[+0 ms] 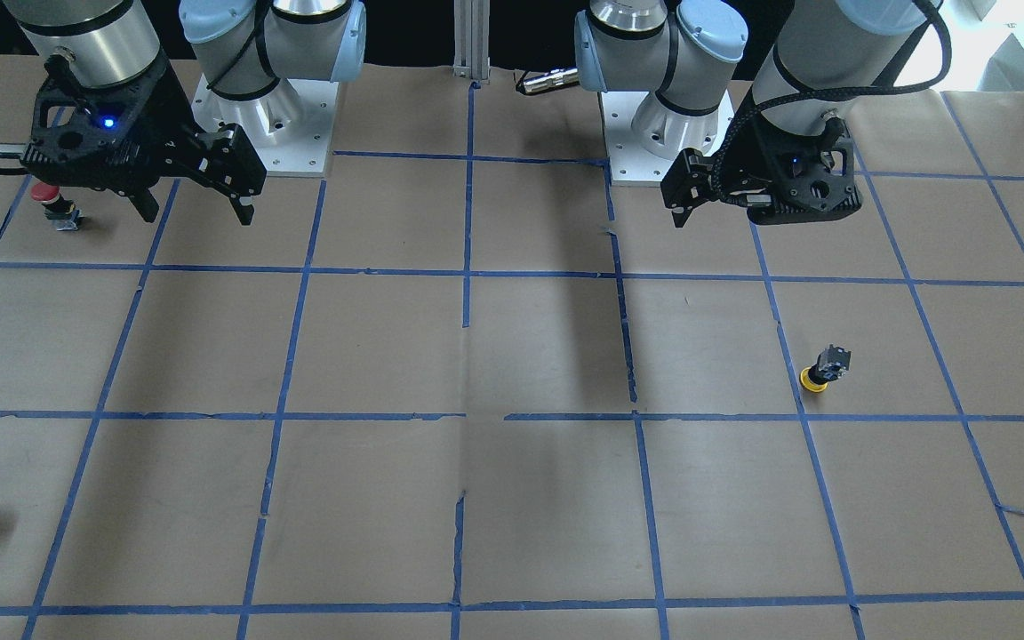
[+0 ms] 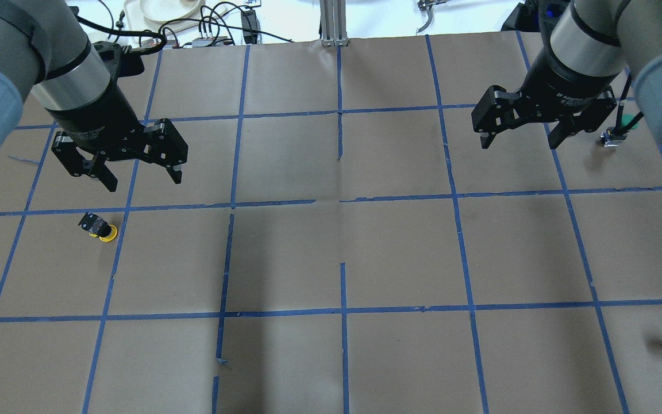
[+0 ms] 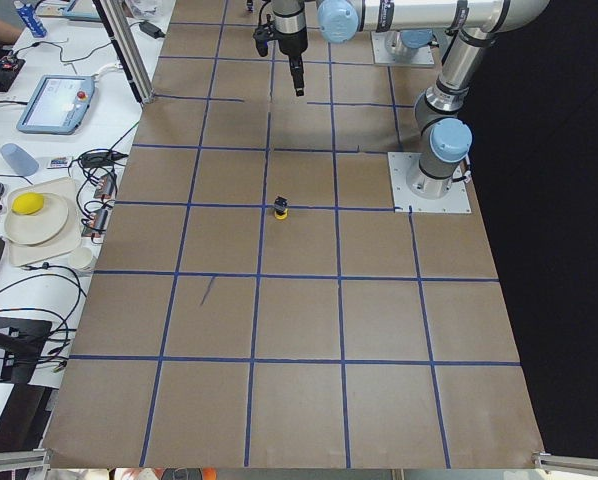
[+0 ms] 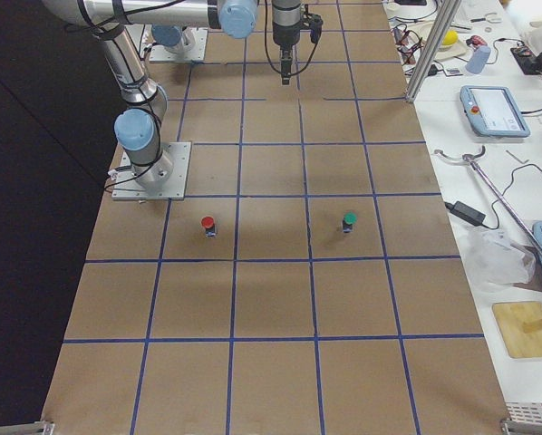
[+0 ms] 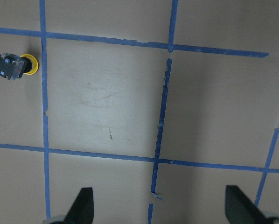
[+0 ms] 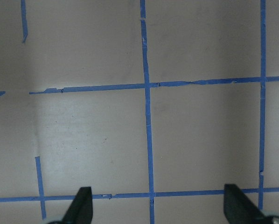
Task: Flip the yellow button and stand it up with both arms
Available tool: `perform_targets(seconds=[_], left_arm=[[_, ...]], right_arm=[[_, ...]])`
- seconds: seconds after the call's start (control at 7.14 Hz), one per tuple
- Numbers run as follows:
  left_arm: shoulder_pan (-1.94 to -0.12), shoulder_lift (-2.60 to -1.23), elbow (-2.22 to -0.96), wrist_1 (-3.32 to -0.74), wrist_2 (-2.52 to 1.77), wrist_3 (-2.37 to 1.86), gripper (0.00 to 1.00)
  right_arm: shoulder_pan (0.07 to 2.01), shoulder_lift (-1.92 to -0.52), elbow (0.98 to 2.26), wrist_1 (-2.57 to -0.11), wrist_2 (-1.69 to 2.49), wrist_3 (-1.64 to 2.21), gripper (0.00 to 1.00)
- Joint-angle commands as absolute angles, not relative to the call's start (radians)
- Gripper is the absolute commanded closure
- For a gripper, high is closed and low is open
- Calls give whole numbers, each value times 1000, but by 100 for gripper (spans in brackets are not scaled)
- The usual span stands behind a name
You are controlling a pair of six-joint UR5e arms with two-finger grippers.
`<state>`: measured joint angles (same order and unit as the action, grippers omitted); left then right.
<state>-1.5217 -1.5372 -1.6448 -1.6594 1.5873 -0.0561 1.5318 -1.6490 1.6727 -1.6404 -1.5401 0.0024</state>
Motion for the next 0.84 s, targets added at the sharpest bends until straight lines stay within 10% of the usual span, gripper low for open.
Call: perform_targets(seconds=[0.0, 0.7], left_arm=[[-1522, -1537, -1643, -1657, 1588, -52, 0], [-1522, -1536, -1643, -1644, 1591, -51, 0]], right_arm=[[1532, -1649, 1669, -1641, -1540, 3, 0], [1531, -1651, 1667, -1637, -1539, 3, 0]])
